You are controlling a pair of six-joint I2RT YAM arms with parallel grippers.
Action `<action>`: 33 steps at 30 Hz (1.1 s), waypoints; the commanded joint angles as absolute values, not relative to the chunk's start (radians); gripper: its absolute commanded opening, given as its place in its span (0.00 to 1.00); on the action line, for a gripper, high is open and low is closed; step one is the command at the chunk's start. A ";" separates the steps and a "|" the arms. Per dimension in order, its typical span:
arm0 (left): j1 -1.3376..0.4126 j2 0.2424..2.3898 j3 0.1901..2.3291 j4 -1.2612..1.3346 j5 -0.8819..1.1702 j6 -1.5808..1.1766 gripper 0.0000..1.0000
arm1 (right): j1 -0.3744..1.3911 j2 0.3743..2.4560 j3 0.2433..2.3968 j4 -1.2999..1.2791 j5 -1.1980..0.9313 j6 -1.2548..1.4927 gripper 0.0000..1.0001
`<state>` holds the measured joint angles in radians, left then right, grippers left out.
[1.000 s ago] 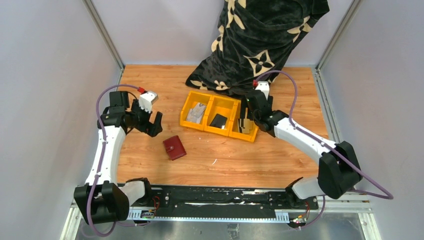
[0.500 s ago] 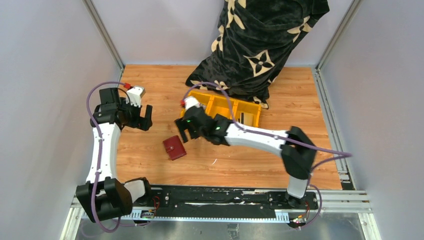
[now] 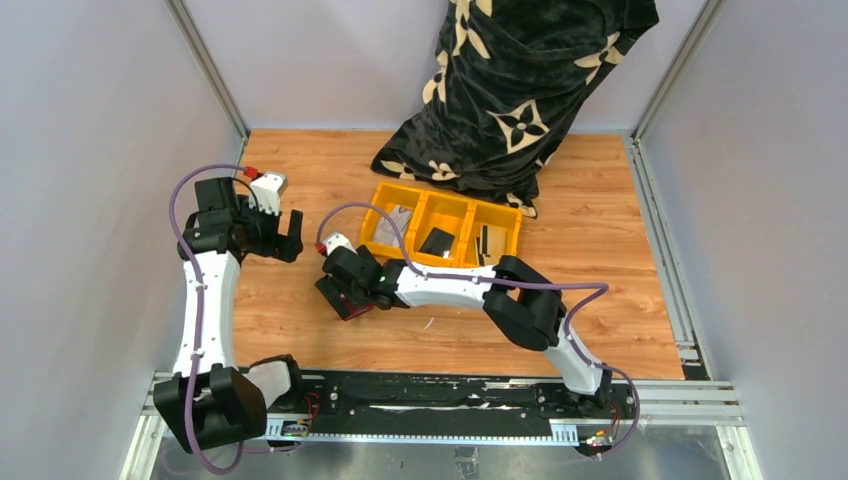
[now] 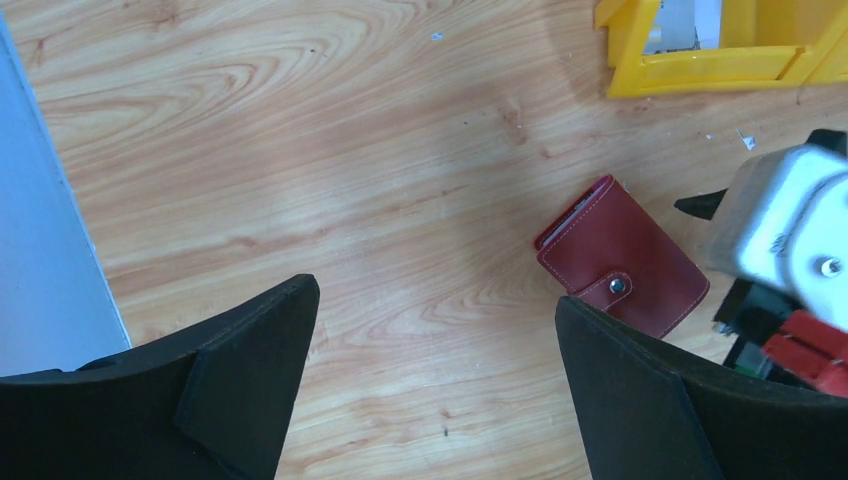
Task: Take the credit cards out of the card holder
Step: Pick up the card holder from the center of the board.
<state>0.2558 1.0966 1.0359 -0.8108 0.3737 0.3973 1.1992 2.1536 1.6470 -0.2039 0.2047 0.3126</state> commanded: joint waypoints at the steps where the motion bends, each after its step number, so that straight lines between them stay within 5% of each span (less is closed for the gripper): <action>1: 0.265 1.075 1.071 -0.830 0.392 0.407 1.00 | 1.229 2.181 1.669 -0.211 0.229 0.284 0.93; 27: 0.265 1.011 1.067 -0.858 0.475 0.403 1.00 | 1.212 2.190 1.555 -0.241 0.142 0.337 0.95; 33: 0.265 1.000 1.071 -0.859 0.491 0.382 1.00 | 1.211 2.165 1.513 -0.227 0.136 0.341 0.74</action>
